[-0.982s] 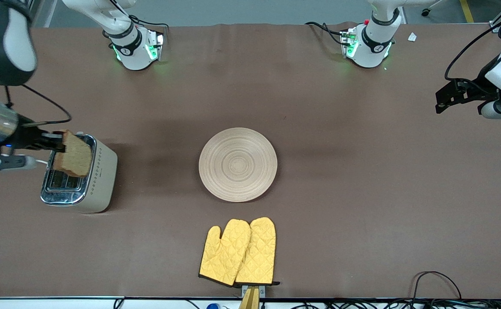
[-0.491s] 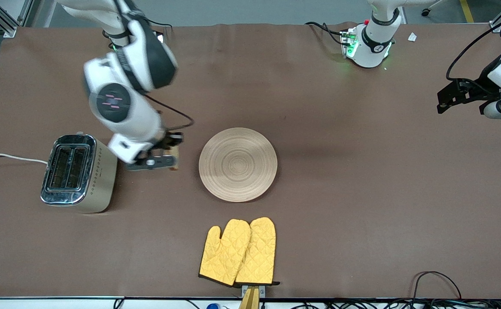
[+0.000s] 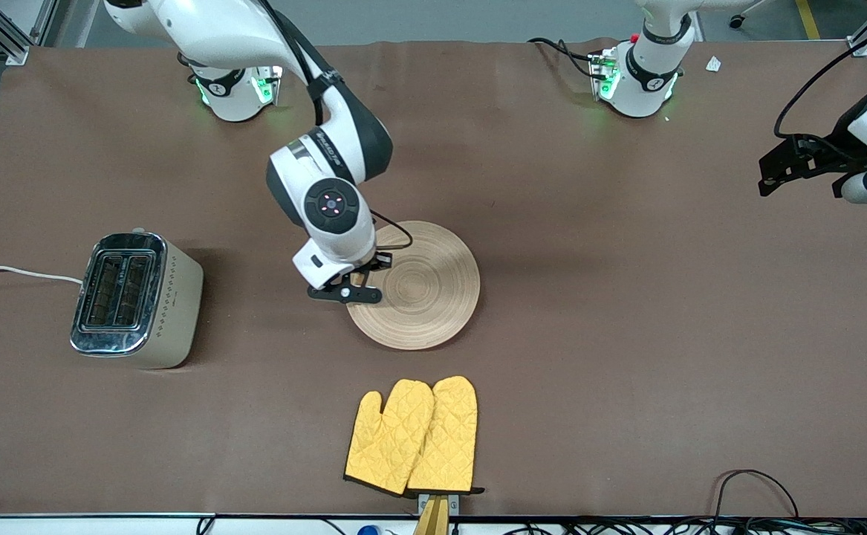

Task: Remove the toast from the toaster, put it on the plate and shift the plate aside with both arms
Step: 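Lift the bread out with the right gripper and carry it over the plate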

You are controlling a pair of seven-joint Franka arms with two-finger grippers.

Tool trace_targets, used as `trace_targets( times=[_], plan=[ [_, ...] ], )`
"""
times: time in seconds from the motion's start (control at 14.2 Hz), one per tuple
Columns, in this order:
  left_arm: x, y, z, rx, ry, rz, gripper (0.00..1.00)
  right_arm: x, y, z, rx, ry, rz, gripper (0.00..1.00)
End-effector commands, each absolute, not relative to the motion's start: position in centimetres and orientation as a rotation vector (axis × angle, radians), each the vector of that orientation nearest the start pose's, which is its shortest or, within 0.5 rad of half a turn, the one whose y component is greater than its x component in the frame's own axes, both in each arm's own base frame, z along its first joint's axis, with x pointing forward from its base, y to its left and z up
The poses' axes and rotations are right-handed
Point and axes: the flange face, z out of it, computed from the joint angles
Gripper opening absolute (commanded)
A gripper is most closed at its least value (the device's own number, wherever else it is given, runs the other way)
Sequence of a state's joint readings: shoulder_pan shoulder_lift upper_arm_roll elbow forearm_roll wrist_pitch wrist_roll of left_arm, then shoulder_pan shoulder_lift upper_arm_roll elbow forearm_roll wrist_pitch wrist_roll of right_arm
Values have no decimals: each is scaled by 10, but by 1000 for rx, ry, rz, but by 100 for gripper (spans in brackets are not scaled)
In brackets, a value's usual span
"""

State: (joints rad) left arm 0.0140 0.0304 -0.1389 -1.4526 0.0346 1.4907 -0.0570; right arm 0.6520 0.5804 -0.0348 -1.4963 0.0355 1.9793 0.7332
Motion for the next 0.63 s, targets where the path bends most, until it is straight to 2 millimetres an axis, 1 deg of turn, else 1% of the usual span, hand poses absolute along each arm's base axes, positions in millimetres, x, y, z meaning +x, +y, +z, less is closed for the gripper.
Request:
trace_targets(
  times=[0.0,0.14,0.21,0.28,0.35,0.42,0.49,0.56],
  plan=[
    [557,-63,661,-3104,115,-34,100,568,422,300,-3161,381,75,61],
    [557,-63,661,-3106,115,-34,100,569,425,303,-3142,402,49,100],
    [557,-62,661,-3105,113,-34,100,571,423,306,-3138,406,41,100],
    [557,-62,660,-3104,115,-32,100,575,422,317,-3128,404,24,100],
    [557,-62,660,-3104,115,-31,100,582,422,334,-3108,401,-6,100],
    [557,-61,660,-3103,112,-32,100,589,418,348,-3091,412,-36,100],
    [558,-61,659,-3103,112,-29,100,597,405,366,-3072,443,-58,100],
    [558,-61,660,-3105,110,-31,100,606,385,384,-3061,475,-66,100]
  ],
)
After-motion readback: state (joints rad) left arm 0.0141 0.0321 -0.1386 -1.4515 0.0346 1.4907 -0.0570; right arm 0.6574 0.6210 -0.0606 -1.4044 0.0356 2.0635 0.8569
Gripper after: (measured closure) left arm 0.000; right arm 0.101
